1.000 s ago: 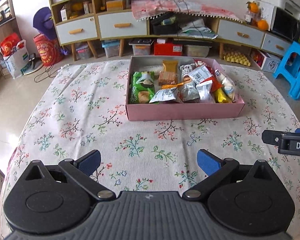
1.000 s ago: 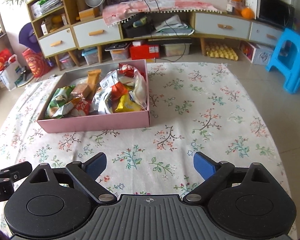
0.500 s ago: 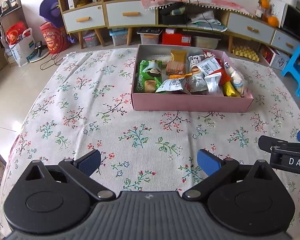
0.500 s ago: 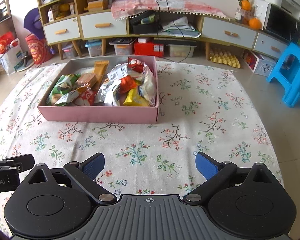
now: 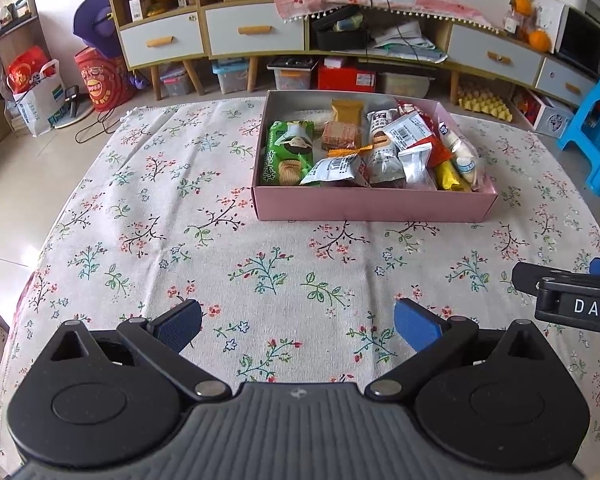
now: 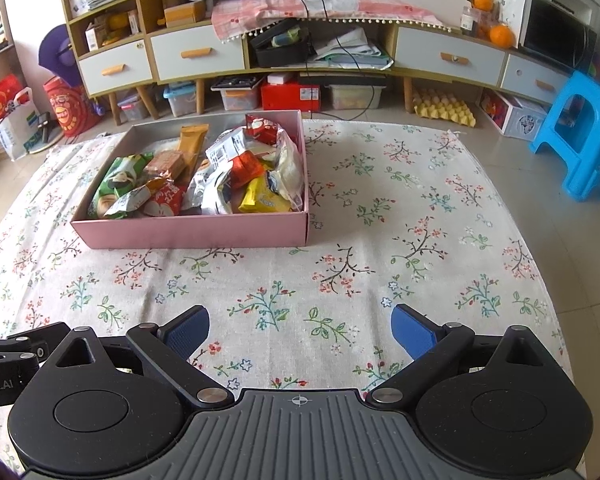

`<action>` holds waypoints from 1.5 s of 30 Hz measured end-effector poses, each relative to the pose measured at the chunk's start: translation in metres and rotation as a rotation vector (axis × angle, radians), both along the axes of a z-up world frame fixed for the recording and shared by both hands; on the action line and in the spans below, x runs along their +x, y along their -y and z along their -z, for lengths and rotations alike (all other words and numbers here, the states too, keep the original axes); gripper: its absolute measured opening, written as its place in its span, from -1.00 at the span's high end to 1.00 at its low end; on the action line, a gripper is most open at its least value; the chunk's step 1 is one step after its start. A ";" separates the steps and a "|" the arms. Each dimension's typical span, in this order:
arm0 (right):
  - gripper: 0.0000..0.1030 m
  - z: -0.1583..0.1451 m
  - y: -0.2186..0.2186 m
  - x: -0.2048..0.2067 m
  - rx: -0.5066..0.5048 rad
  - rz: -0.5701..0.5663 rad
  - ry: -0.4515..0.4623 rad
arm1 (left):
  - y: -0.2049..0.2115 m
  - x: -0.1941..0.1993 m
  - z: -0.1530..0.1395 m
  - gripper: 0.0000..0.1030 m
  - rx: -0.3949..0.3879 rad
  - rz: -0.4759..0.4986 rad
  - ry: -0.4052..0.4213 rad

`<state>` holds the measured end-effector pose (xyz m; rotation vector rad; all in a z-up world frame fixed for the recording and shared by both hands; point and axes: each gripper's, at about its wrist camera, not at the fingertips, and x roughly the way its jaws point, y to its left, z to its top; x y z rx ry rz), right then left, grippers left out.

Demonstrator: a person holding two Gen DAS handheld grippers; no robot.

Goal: Organize snacks

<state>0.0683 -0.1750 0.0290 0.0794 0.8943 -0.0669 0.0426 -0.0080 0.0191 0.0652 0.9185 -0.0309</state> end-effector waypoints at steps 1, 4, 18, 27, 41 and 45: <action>-0.92 0.000 0.000 0.000 0.001 0.000 -0.001 | 0.000 0.000 0.000 -0.99 0.000 0.000 0.001; -0.92 0.000 0.000 0.000 0.001 -0.002 0.001 | 0.000 0.000 0.000 -0.99 0.000 -0.001 0.000; -0.92 0.000 -0.001 0.000 0.001 0.000 0.000 | 0.000 0.000 0.000 -0.99 0.003 0.000 0.001; -0.92 0.000 -0.001 0.000 0.000 0.002 0.002 | 0.001 0.000 0.000 -0.99 0.003 0.000 0.000; -0.92 -0.001 -0.001 -0.001 -0.002 0.003 0.002 | 0.001 0.000 0.001 -0.99 -0.010 0.002 -0.015; -0.92 0.000 -0.001 -0.001 -0.003 0.001 -0.001 | 0.002 0.000 0.002 -0.99 -0.009 0.010 -0.018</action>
